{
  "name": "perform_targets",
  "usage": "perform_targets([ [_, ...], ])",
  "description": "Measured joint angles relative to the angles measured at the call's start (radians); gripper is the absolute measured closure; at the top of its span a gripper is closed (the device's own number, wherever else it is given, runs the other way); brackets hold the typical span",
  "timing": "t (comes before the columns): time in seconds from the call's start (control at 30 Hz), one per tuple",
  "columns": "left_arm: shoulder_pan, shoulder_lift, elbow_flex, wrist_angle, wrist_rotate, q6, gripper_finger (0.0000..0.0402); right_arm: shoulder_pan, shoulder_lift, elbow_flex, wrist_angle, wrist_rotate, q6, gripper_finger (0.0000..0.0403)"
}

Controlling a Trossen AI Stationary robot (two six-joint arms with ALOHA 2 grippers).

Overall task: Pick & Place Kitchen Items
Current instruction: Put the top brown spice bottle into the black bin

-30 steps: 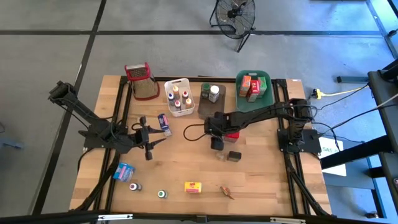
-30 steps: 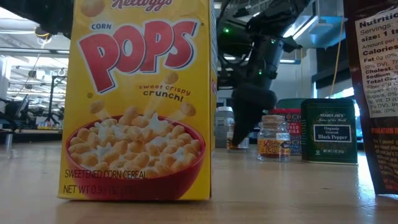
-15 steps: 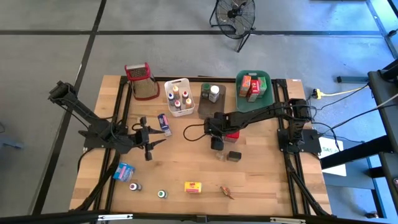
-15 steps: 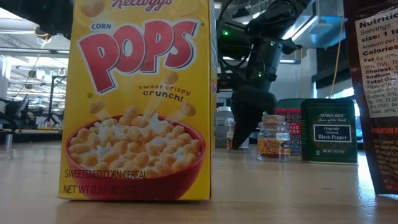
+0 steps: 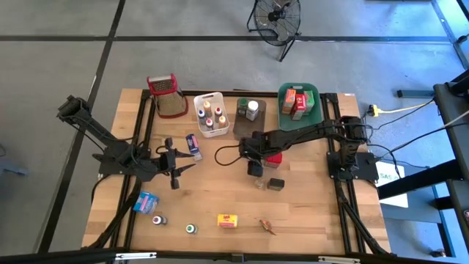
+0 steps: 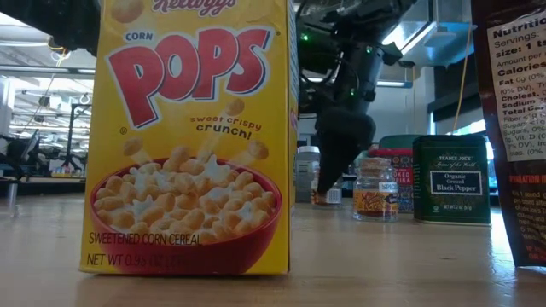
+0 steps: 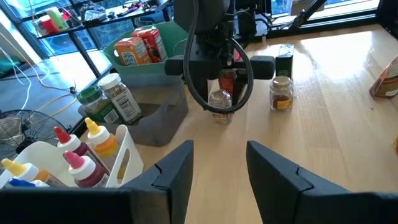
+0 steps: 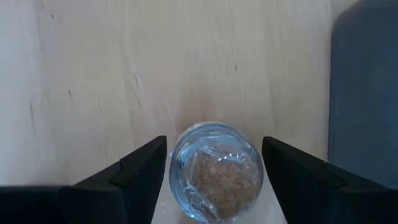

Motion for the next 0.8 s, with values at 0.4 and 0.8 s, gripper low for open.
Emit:
perform_targets([
  [0.4,0.000,0.000,0.000,-0.006,0.000,-0.011,0.0258,-0.001,0.000,0.016,-0.043,0.016,0.007,0.0173],
  [0.8,0.000,0.000,0.000,-0.028,0.000,-0.036,0.0258,-0.001,-0.001,0.016,-0.036,0.008,0.000,0.0215],
])
